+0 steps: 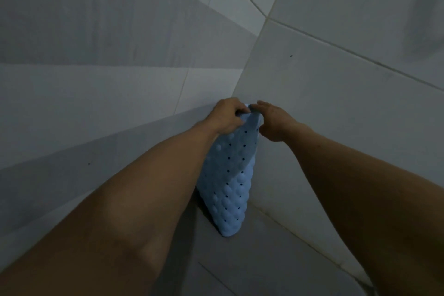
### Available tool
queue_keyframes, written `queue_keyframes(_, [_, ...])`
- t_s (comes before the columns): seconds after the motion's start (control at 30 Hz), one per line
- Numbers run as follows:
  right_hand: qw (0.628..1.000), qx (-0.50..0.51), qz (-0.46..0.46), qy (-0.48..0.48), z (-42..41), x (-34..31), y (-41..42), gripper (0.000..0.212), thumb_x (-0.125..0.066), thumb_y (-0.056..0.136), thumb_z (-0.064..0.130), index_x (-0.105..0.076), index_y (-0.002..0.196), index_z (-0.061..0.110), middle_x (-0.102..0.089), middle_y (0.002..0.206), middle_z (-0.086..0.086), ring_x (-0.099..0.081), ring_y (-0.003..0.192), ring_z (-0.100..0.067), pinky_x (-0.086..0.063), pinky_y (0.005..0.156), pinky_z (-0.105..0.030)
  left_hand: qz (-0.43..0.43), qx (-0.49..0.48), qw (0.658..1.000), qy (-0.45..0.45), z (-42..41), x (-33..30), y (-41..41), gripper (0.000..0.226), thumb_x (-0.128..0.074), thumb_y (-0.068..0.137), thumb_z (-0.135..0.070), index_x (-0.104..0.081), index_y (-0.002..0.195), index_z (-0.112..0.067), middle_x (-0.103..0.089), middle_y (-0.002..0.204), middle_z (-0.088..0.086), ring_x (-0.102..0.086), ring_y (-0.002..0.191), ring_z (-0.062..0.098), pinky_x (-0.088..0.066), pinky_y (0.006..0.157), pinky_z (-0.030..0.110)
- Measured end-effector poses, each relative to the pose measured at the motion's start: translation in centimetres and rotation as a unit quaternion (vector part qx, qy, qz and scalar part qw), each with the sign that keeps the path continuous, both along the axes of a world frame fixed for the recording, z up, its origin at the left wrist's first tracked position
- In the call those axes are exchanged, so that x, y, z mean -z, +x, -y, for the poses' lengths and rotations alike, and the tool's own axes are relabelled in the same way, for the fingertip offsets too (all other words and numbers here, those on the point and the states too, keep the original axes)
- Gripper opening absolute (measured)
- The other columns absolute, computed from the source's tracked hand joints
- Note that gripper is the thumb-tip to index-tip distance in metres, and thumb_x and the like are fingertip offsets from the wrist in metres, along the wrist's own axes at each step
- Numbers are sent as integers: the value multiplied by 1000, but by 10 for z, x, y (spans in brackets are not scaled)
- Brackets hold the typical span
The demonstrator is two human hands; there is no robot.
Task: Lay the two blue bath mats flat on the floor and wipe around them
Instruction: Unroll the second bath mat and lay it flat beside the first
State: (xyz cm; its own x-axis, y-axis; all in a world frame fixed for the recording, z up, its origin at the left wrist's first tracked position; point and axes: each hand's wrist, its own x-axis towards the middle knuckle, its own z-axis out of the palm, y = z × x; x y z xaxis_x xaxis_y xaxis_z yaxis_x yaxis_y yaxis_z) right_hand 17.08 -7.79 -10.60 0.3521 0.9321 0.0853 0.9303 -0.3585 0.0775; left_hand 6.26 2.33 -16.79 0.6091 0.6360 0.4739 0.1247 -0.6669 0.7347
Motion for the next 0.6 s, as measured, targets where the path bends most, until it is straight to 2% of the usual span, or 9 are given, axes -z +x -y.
queue_keyframes(0.07, [999, 13, 24, 18, 8, -4, 0, 66, -72, 85, 16, -43, 142, 29, -45, 147, -4, -47, 130, -27, -45, 98, -41, -15, 7, 1000, -18, 1, -3, -6, 30, -73, 79, -4, -72, 107, -14, -67, 112, 4, -62, 101, 20, -51, 87, 30])
queue_keyframes(0.13, [998, 20, 49, 20, 17, -10, -1, 64, -81, 78, 30, -46, 132, 29, -55, 134, -4, -54, 117, -27, -49, 87, -41, -39, 6, 999, -16, 3, -4, -13, 22, -73, 77, -4, -72, 98, -14, -68, 103, 4, -62, 92, 19, -49, 76, 26])
queue_keyframes(0.2, [999, 21, 47, 5, 25, -16, -1, 68, -83, 74, 39, -44, 128, 28, -57, 127, -7, -56, 108, -29, -49, 84, -41, -66, 1, 998, 9, 5, -5, -19, 19, -72, 78, -6, -70, 96, -13, -67, 99, 4, -62, 88, 19, -49, 74, 28])
queue_keyframes(0.27, [998, 18, 66, -13, 34, -17, -2, 71, -80, 76, 46, -40, 131, 26, -58, 125, -10, -56, 108, -30, -45, 87, -40, -104, -3, 993, 60, 10, -7, -22, 18, -69, 81, -12, -66, 98, -16, -66, 102, 4, -62, 93, 22, -51, 80, 34])
queue_keyframes(0.33, [992, -2, 122, -16, 45, -14, -1, 76, -72, 82, 52, -34, 140, 23, -59, 129, -12, -51, 119, -31, -34, 103, -43, -163, -23, 974, 154, 17, -11, -23, 14, -63, 85, -19, -60, 98, -21, -65, 104, 3, -60, 96, 25, -46, 85, 36])
queue_keyframes(0.4, [988, -28, 150, -10, 59, -7, -1, 88, -68, 85, 53, -19, 151, 24, -56, 135, -13, -40, 132, -32, -16, 118, -48, -207, -43, 948, 239, 27, -15, -23, 9, -57, 89, -22, -56, 99, -21, -64, 107, 4, -58, 99, 27, -38, 87, 37])
queue_keyframes(0.47, [981, -53, 188, -20, 75, -1, -2, 99, -68, 84, 54, -3, 155, 33, -53, 134, -13, -32, 136, -33, -4, 119, -52, -244, -46, 926, 285, 37, -18, -24, 14, -54, 93, -24, -56, 106, -17, -63, 111, 8, -58, 102, 30, -38, 88, 39])
queue_keyframes(0.5, [974, -61, 214, -29, 84, 0, -2, 99, -68, 83, 55, -1, 154, 37, -53, 132, -13, -33, 134, -33, -4, 118, -52, -256, -41, 921, 292, 42, -20, -24, 18, -54, 94, -25, -56, 109, -15, -61, 114, 11, -58, 103, 33, -40, 86, 39])
queue_keyframes(0.6, [972, -45, 227, -48, 108, -7, 0, 75, -63, 83, 61, -29, 148, 42, -59, 128, -7, -42, 125, -30, -12, 115, -45, -275, -25, 908, 316, 59, -25, -26, 23, -51, 96, -28, -52, 112, -13, -56, 115, 14, -58, 100, 35, -42, 77, 39])
